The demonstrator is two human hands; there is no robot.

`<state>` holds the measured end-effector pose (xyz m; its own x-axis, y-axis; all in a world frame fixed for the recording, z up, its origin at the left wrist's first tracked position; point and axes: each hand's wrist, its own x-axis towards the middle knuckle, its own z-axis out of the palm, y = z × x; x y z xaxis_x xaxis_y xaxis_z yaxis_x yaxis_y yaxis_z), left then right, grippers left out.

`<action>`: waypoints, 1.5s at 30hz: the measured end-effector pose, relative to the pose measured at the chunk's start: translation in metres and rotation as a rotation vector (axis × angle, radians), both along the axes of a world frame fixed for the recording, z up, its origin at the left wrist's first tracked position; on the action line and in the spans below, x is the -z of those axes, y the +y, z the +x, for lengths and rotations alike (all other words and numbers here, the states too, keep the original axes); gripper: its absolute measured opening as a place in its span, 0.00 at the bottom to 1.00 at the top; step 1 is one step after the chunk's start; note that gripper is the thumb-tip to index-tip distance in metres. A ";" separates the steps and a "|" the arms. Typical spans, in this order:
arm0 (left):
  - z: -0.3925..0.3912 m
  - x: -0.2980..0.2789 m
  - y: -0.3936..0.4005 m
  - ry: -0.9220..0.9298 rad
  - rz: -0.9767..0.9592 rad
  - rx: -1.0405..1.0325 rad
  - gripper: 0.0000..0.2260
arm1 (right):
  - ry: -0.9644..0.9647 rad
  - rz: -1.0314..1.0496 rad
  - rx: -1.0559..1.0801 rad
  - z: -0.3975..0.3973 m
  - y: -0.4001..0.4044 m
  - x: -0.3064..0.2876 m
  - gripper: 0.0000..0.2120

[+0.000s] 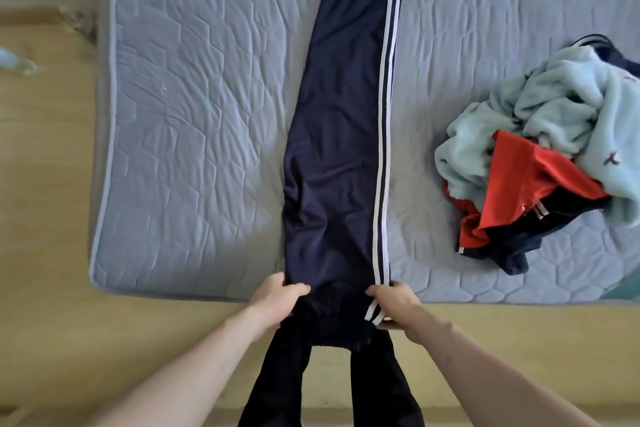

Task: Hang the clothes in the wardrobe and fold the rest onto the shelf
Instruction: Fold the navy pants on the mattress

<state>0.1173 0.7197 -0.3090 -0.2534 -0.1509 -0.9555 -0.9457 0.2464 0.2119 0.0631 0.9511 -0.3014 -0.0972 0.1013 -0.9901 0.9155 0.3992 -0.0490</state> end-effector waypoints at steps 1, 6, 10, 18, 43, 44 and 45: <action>-0.011 -0.007 -0.002 0.048 -0.037 0.001 0.13 | 0.012 -0.011 -0.004 -0.011 -0.001 -0.006 0.05; -0.086 -0.044 -0.016 0.221 -0.085 -0.107 0.23 | 0.148 -0.078 0.111 -0.084 -0.012 -0.031 0.18; -0.158 -0.053 -0.022 0.415 -0.069 -0.219 0.07 | 0.223 -0.162 0.270 -0.152 -0.019 -0.049 0.10; -0.273 -0.041 -0.027 0.400 0.126 -0.517 0.11 | 0.366 -0.231 0.533 -0.250 -0.042 -0.038 0.10; -0.213 0.094 -0.047 0.241 -0.095 -0.071 0.12 | 0.412 0.069 -0.079 -0.205 -0.033 0.104 0.22; -0.213 0.091 -0.046 0.255 -0.086 -0.069 0.09 | 0.415 0.058 -0.075 -0.204 -0.033 0.102 0.16; -0.213 0.087 -0.043 0.269 -0.079 -0.076 0.07 | 0.422 0.046 -0.065 -0.203 -0.033 0.100 0.12</action>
<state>-0.0957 0.6767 -0.3959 -0.4813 -0.2504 -0.8401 -0.8745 0.2025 0.4406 -0.1398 0.9179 -0.4018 -0.5005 0.1248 -0.8567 0.7920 0.4657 -0.3948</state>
